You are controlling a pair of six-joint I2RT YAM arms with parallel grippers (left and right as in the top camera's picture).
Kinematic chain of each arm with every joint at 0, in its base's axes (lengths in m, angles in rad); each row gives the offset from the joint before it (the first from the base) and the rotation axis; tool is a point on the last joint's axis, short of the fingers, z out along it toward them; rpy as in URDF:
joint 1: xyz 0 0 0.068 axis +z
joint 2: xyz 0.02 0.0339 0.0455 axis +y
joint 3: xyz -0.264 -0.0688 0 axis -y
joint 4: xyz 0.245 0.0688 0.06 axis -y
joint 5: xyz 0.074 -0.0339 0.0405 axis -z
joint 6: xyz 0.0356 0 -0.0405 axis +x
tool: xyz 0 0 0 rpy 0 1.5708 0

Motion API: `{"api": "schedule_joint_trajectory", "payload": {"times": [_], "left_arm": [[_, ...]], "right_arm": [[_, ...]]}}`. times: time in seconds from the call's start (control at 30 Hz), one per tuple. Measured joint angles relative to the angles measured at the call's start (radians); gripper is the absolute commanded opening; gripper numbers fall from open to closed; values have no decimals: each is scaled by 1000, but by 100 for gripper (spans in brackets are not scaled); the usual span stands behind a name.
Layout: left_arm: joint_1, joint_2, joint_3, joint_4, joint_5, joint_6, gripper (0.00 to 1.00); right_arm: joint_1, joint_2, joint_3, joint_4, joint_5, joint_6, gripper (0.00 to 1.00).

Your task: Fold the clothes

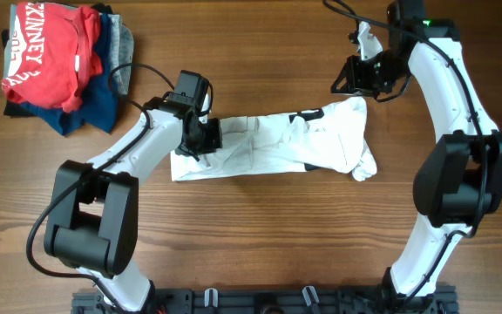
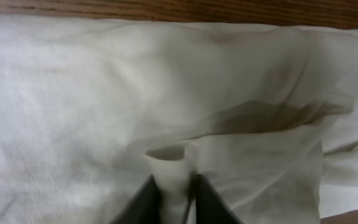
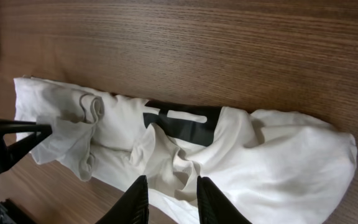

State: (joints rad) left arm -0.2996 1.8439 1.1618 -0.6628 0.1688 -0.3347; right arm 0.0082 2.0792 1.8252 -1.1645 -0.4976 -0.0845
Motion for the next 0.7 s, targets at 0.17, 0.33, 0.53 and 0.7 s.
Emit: {"api": "schedule_joint_trajectory", "payload": {"times": [0.17, 0.33, 0.53, 0.7], "left_arm": [[0, 0, 0, 0, 11, 8, 4], [-3, -14, 0, 0, 61, 8, 4], [-64, -40, 0, 0, 156, 8, 9], [-154, -40, 0, 0, 230, 8, 100]], "right_arm": [[0, 0, 0, 5, 0, 0, 29], [0, 0, 0, 13, 0, 0, 29], [0, 0, 0, 29, 0, 4, 29], [0, 0, 0, 29, 0, 4, 30]]}}
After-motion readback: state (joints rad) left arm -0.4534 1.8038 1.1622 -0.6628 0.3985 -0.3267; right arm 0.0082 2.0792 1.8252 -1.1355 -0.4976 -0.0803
